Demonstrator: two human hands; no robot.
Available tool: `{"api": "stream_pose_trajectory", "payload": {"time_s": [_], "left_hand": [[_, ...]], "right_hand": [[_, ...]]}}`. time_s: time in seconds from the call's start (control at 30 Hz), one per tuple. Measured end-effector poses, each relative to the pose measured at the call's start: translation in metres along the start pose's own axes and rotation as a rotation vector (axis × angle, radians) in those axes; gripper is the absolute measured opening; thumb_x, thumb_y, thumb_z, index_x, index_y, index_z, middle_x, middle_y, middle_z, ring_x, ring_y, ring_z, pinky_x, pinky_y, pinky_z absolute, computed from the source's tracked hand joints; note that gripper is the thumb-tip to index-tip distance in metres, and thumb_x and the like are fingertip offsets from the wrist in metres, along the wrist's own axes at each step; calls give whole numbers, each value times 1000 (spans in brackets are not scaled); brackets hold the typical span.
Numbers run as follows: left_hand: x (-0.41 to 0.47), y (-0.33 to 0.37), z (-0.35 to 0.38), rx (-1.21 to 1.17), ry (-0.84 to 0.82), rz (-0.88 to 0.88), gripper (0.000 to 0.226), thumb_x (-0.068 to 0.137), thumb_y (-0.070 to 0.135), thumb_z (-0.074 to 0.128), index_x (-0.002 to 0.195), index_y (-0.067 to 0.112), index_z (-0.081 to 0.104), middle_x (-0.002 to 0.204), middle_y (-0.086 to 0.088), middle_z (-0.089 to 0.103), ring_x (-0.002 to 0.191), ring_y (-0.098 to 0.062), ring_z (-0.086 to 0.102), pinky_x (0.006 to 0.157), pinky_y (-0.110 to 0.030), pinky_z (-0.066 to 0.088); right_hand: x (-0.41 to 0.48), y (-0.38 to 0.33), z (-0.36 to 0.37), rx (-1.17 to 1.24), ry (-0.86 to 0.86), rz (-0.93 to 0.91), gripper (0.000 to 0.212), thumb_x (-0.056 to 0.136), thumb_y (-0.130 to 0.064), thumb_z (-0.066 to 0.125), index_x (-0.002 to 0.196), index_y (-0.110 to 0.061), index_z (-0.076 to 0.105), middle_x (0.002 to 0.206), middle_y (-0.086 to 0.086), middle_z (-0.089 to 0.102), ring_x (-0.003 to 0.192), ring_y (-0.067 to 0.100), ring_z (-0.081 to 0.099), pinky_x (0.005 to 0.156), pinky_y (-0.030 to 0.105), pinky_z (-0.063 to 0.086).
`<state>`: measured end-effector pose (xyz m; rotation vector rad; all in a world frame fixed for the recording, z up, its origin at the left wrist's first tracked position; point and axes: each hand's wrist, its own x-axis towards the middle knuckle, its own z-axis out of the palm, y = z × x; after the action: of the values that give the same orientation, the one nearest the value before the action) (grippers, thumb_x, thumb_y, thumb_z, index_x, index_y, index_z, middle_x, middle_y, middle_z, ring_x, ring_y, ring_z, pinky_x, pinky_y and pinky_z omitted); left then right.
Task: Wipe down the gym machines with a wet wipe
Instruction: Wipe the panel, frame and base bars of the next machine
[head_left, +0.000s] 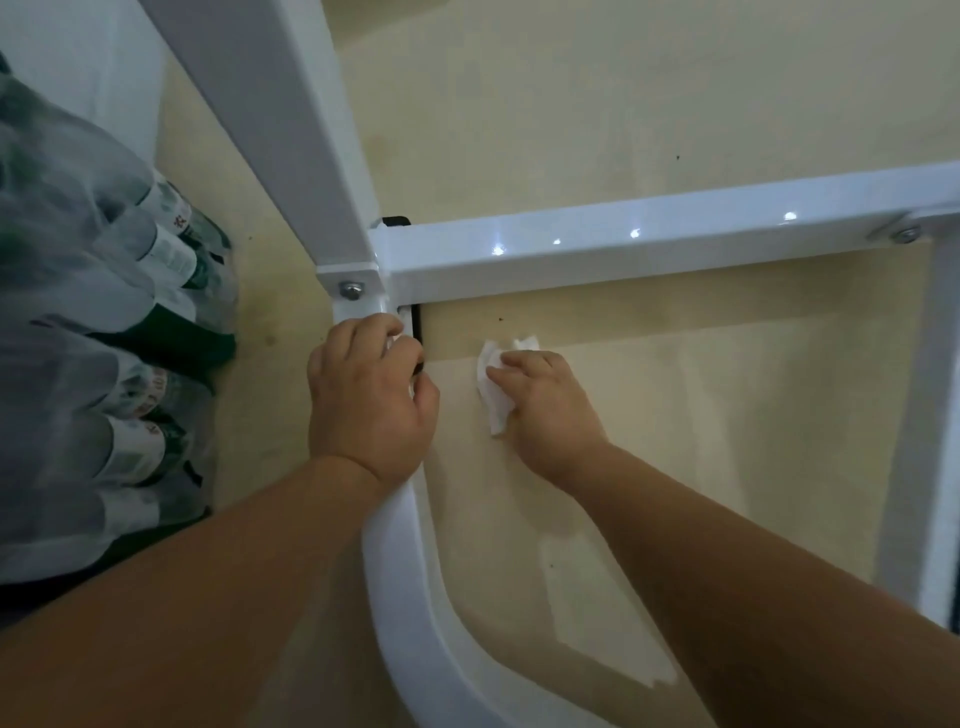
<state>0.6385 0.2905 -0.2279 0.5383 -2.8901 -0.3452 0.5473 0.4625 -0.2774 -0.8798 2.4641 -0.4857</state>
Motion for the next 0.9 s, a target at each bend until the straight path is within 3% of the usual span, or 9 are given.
{"api": "stream_pose_trajectory", "payload": {"time_s": [0.13,0.23,0.33,0.4,0.5,0.6,0.7,0.8,0.9], "left_hand": [[0,-1,0,9,-2,1,18,80,22,58,89,13,69,110,-7,61,106,-28,45,89,-43,38],[0,0,0,3,-3,-7,17,79,21,57,88,13,69,110,-7,61,107,-28,46,89,-42,36],[1,1,-1,-16,-7,-9,18,77,18,56,88,13,69,111,-7,61,108,-30,48,90,-42,36],[2,1,-1,-18,-19,-10,19,75,17,55,87,12,69,112,-7,61,108,-31,49,90,-42,36],[2,2,-2,-21,-39,-27,24,75,21,50,87,12,69,113,-7,61,108,-31,48,90,-43,36],[1,1,-3,-23,-49,-25,27,76,22,48,89,12,69,113,-8,62,108,-31,48,89,-43,37],[2,0,-3,-11,-67,-28,27,76,23,48,91,11,68,112,-8,62,106,-30,47,88,-44,39],[2,1,-2,-23,-70,-28,29,77,24,45,91,12,67,112,-8,62,106,-31,49,88,-45,39],[1,0,-1,-59,-38,-13,30,76,23,44,90,11,68,114,-9,62,108,-29,46,90,-43,37]], "right_hand": [[-4,11,8,-132,224,-14,44,74,-26,80,117,-26,72,131,13,58,119,37,51,99,50,46],[6,15,10,-84,197,-32,39,78,-17,74,117,-17,71,111,16,60,99,39,56,86,49,52],[16,9,-1,71,127,80,27,87,-13,65,114,-15,64,104,12,62,94,34,58,77,40,49],[24,-5,-9,311,189,214,12,88,-16,66,97,-19,59,93,1,62,83,23,59,67,32,46],[50,-40,-14,824,393,426,21,82,-16,76,77,-25,58,77,-7,64,71,15,65,63,24,53],[75,-74,-17,1315,429,594,18,82,-7,79,84,-19,65,78,-1,66,70,16,65,64,26,55],[83,-102,-19,1855,344,695,21,85,8,71,93,-9,62,68,4,64,57,15,61,47,20,50],[86,-106,-19,1968,295,693,26,86,15,67,91,-9,59,67,8,63,53,16,62,44,21,51],[90,-88,-25,1967,441,681,28,84,20,65,81,-7,57,66,6,58,51,12,61,57,23,57]]}}
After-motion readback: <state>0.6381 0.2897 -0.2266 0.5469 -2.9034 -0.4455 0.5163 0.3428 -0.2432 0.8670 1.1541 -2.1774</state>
